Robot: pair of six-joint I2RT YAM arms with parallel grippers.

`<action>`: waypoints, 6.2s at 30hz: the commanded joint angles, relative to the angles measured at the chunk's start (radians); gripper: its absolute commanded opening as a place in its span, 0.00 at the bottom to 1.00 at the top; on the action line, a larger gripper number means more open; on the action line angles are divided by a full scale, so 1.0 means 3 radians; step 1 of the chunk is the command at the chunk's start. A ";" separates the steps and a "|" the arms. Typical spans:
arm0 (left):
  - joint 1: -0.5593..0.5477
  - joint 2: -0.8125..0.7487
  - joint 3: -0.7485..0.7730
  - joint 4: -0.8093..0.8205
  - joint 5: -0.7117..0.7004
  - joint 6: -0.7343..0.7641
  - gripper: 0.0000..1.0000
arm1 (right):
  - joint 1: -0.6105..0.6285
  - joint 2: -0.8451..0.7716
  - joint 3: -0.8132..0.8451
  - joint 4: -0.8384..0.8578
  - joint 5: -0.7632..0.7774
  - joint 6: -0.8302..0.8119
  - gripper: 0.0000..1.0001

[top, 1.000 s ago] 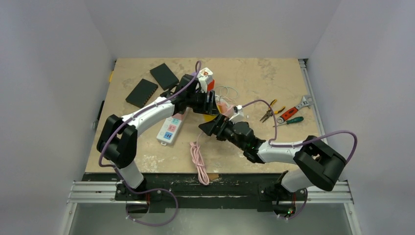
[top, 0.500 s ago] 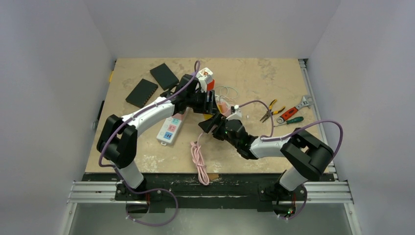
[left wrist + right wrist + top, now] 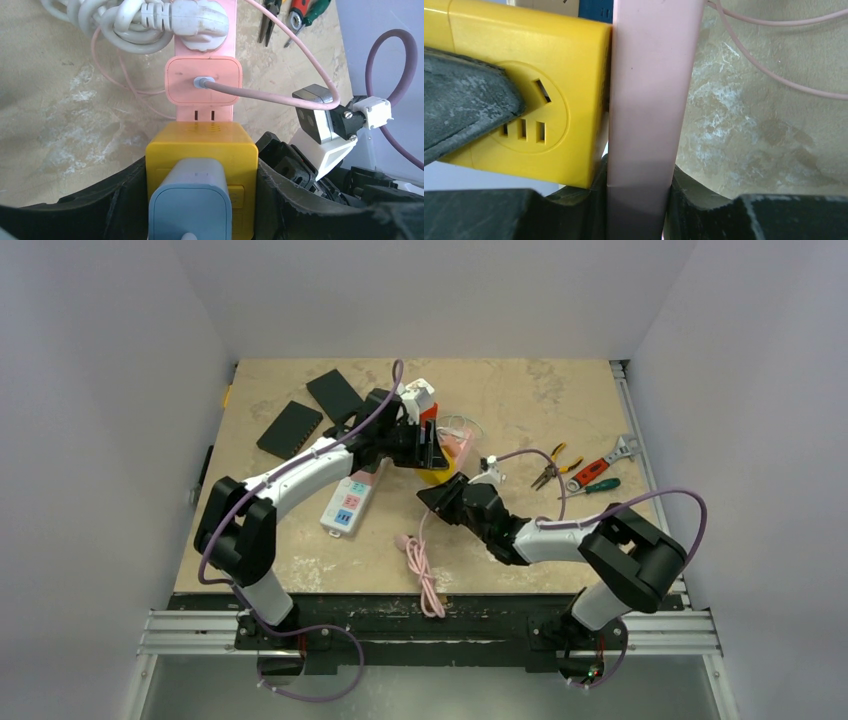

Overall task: Pull the plug off the socket
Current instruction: Remove the plug from the socket, then place the plug at the center of the board, then remove the plug from the socket.

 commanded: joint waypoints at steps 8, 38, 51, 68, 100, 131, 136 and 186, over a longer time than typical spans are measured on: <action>0.0036 -0.0285 0.0081 0.0014 0.0215 0.0089 0.00 | -0.0084 -0.0588 -0.0527 -0.0285 0.0355 -0.0116 0.00; 0.0544 -0.0761 0.0117 -0.0386 0.0830 0.0087 0.00 | -0.0464 -0.0090 -0.0733 -0.0865 0.0792 0.0080 0.00; 0.0165 -0.0538 -0.0212 -0.0479 0.0124 0.1221 0.00 | -0.0468 -0.0752 -0.0783 -0.0937 0.0453 -0.0538 0.00; -0.0221 -0.0106 -0.0705 -0.0038 -0.0765 0.2324 0.00 | -0.0511 -0.1261 -0.0855 -0.1138 -0.0026 -0.0971 0.15; -0.0298 -0.0762 0.0309 -0.1276 0.0282 0.3063 1.00 | -0.0549 -0.1600 -0.0569 -0.1584 -0.0125 -0.1455 0.00; -0.0632 0.0656 0.0827 0.0064 0.0292 0.3459 0.87 | -0.0552 -0.1719 -0.0259 -0.1692 -0.0535 -0.1994 0.00; -0.0661 0.0663 0.0807 0.0076 0.0235 0.3546 0.48 | -0.0554 -0.1686 -0.0231 -0.1743 -0.0505 -0.2016 0.00; -0.0644 0.0141 0.0293 -0.0188 -0.0062 0.4052 0.00 | -0.0692 -0.0649 0.0053 -0.0927 -0.0683 -0.2085 0.77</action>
